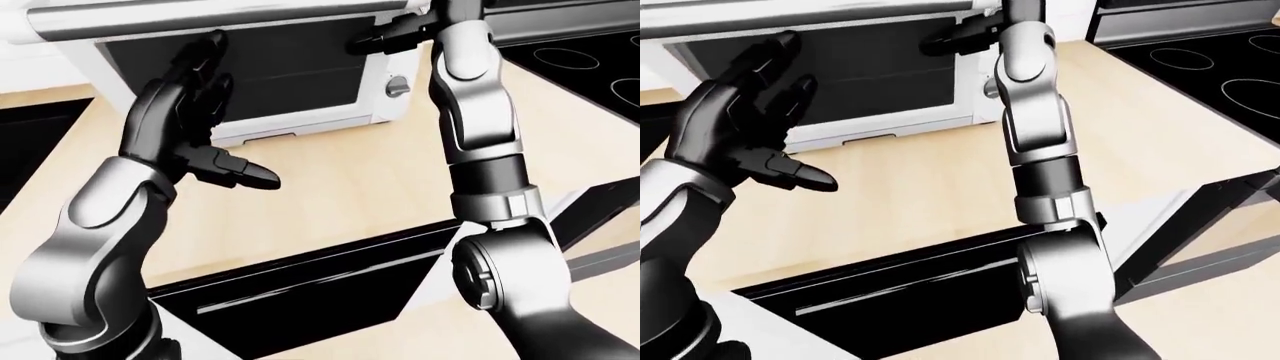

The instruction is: Close the toaster oven door.

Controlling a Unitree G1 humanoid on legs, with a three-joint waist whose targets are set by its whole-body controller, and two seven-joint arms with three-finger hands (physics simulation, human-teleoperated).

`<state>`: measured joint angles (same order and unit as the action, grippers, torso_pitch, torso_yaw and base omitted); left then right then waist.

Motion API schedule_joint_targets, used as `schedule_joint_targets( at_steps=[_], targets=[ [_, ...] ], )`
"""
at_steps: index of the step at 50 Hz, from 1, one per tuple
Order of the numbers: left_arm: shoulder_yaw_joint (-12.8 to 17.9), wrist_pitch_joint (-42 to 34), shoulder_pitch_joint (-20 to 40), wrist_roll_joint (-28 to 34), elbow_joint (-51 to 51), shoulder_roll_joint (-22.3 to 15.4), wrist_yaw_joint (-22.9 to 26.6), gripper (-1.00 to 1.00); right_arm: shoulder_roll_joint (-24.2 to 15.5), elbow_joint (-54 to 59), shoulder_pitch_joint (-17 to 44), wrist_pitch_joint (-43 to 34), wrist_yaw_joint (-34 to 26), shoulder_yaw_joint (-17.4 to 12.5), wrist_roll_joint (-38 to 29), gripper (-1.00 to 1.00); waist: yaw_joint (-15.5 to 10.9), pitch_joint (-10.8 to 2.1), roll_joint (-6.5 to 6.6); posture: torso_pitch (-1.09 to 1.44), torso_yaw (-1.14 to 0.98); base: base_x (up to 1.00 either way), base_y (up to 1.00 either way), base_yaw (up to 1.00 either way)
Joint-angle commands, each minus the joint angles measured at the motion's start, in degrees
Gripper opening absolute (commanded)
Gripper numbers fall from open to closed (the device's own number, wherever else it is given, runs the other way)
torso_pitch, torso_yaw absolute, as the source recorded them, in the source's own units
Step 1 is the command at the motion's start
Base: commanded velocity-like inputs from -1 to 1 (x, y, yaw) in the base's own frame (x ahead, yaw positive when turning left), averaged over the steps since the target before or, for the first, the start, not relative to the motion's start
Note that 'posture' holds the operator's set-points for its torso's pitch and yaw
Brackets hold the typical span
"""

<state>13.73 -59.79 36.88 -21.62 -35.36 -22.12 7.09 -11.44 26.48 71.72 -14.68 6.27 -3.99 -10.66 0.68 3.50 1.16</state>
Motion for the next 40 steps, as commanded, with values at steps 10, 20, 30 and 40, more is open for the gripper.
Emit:
schedule_joint_targets(
  at_steps=[10, 20, 30, 40],
  targets=[
    [2.63, 0.53, 4.58, -1.34, -0.08, -1.28, -2.77, 1.00, -0.48, -2.35, 1.93, 1.50, 0.11, -0.12, 0.00, 1.00, -0.20, -1.77, -0.03, 0.00, 0.00, 0.00, 0.00, 0.00],
    [2.11, 1.08, 7.47, -1.96, 2.66, -3.88, -2.33, 1.00, -0.35, -2.04, 1.85, 1.73, 0.22, -0.11, 0.13, 1.00, -0.25, -1.75, -0.03, 0.00, 0.00, 0.00, 0.00, 0.00],
    [1.42, 2.57, 9.62, -1.27, 5.87, -4.83, -1.32, 1.00, -0.24, -2.32, 1.56, 1.62, 0.44, -0.08, 0.10, 1.00, -0.36, -1.72, -0.05, 0.00, 0.00, 0.00, 0.00, 0.00],
    [0.94, 3.53, 11.86, 0.00, 8.84, -5.47, -0.15, 1.00, -0.62, -1.17, 2.29, 1.41, 1.12, -0.25, 0.02, 1.00, -0.43, -1.72, -0.14, 0.00, 0.00, 0.00, 0.00, 0.00]
  ],
)
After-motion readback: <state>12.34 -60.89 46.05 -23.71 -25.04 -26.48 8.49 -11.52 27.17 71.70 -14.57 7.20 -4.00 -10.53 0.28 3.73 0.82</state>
